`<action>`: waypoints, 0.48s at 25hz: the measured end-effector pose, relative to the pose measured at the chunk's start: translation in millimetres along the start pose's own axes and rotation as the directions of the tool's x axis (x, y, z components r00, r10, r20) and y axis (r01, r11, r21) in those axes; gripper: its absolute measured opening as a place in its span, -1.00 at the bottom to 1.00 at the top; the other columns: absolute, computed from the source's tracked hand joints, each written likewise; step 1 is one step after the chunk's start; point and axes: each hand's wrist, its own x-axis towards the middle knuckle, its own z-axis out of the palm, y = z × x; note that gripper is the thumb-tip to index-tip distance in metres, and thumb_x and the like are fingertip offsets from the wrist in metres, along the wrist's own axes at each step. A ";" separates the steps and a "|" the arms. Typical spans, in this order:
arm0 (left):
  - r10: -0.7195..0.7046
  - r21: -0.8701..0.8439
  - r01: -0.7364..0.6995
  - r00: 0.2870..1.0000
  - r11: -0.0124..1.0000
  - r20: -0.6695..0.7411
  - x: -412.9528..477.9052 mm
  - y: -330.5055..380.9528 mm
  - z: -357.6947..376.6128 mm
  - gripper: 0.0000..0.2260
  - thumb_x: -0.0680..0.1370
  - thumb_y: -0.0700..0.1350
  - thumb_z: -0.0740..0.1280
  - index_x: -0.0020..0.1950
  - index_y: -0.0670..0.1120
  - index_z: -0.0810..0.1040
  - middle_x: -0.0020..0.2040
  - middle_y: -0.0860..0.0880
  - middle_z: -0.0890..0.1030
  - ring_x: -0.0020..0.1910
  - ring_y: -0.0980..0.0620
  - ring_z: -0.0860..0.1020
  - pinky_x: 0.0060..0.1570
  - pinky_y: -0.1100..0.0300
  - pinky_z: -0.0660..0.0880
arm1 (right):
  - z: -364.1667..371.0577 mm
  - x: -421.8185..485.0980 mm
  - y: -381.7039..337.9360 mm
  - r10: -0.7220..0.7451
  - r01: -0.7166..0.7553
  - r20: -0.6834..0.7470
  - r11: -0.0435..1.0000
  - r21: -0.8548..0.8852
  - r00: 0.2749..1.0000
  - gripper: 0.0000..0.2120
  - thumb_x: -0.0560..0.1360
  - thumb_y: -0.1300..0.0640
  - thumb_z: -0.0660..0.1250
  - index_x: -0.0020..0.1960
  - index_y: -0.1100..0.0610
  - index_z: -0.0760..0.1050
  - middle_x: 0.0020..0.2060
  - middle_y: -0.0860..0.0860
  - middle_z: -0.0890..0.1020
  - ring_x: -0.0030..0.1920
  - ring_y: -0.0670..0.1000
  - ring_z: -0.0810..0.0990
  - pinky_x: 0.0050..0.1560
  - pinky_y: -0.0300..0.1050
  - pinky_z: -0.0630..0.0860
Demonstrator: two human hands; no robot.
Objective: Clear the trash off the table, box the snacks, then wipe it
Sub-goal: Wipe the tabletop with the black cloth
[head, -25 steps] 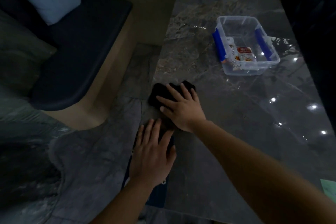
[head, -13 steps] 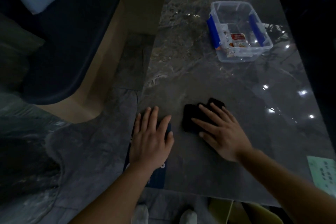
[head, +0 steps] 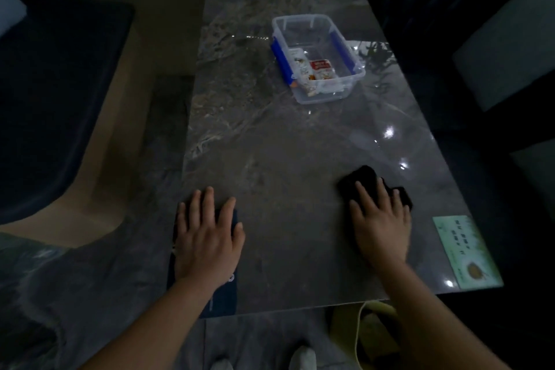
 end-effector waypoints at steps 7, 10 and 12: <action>0.171 -0.121 -0.179 0.982 0.976 -0.074 58.0 43.2 -11.9 -0.63 0.53 0.08 0.25 0.34 0.09 0.42 0.41 -0.12 0.43 0.48 -0.18 0.25 0.42 -0.35 0.16 | 32.7 -78.4 17.4 -0.547 0.543 -0.008 0.832 -0.114 0.837 -0.54 0.64 -0.29 0.03 0.52 -0.30 0.23 0.61 -0.05 0.16 0.60 0.18 0.11 0.55 0.19 0.06; 0.231 -0.069 -0.229 0.972 0.971 0.028 87.9 84.8 1.8 -0.52 0.57 0.22 0.07 0.50 0.20 0.22 0.58 -0.10 0.19 0.57 -0.19 0.05 0.46 -0.37 -0.04 | -2.3 -23.7 93.4 -0.050 0.037 -0.122 0.994 -0.104 0.991 -0.48 0.63 -0.30 -0.10 0.56 -0.24 0.18 0.62 -0.01 0.09 0.60 0.18 0.06 0.56 0.22 0.06; 0.160 -0.025 -0.159 0.983 0.987 0.093 103.6 100.2 13.1 -0.46 0.55 0.31 -0.06 0.54 0.25 0.05 0.62 -0.11 0.03 0.58 -0.20 -0.08 0.43 -0.41 -0.16 | -8.3 -2.1 88.0 0.259 -0.260 -0.083 0.966 0.006 0.962 -0.46 0.62 -0.30 -0.09 0.58 -0.26 0.08 0.64 -0.04 -0.01 0.61 0.14 -0.07 0.58 0.22 -0.06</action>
